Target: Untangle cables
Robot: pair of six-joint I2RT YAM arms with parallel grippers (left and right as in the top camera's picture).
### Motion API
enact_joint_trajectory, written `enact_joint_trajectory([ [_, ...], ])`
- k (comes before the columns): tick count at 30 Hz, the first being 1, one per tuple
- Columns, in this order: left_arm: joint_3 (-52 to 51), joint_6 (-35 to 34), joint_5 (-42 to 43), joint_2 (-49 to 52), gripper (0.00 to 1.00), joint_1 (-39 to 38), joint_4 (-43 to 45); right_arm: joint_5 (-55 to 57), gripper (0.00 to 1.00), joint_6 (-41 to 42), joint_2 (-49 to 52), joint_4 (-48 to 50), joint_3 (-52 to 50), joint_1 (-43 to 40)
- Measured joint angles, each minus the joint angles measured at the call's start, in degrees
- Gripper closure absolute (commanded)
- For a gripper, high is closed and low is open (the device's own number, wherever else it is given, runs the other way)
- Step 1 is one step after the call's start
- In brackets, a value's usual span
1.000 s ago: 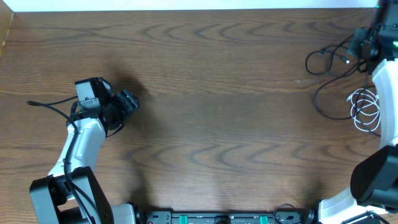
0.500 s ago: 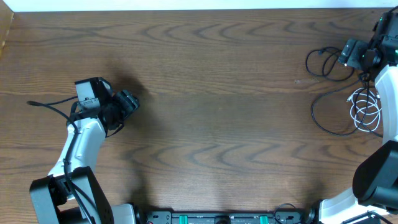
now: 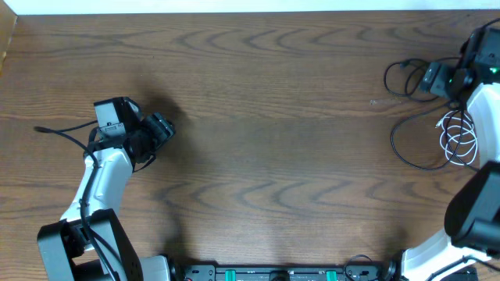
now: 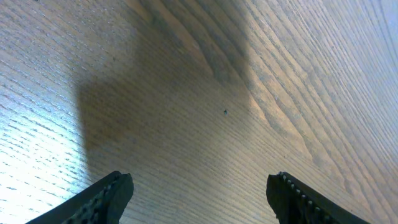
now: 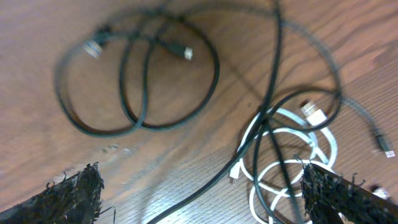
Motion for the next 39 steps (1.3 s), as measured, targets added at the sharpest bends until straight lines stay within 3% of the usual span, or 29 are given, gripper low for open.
enact_joint_trajectory([
  [7,0.0,0.0,0.0,0.0,0.25,0.0,0.0,-0.1,0.01,0.0,8.4,0.5,-1.1,-1.8],
  [14,0.0,0.0,0.0,0.0,0.25,0.0,0.0,-0.2,0.01,0.0,9.9,0.5,-1.3,-4.3],
  [21,0.0,0.0,0.0,0.0,0.25,0.0,0.0,-1.5,0.01,-0.1,5.0,1.6,-1.1,-4.6],
  [29,0.0,0.0,0.0,0.0,0.24,0.0,0.0,-15.5,0.01,-0.2,-1.4,5.2,0.7,-4.5],
  [33,0.0,0.3,0.0,0.0,0.04,0.0,0.0,-19.5,0.01,-0.2,-1.2,3.5,0.7,-4.4],
  [39,0.0,0.2,0.0,0.0,0.02,0.0,0.0,-21.4,0.01,-0.2,-1.2,3.4,0.7,-4.3],
])
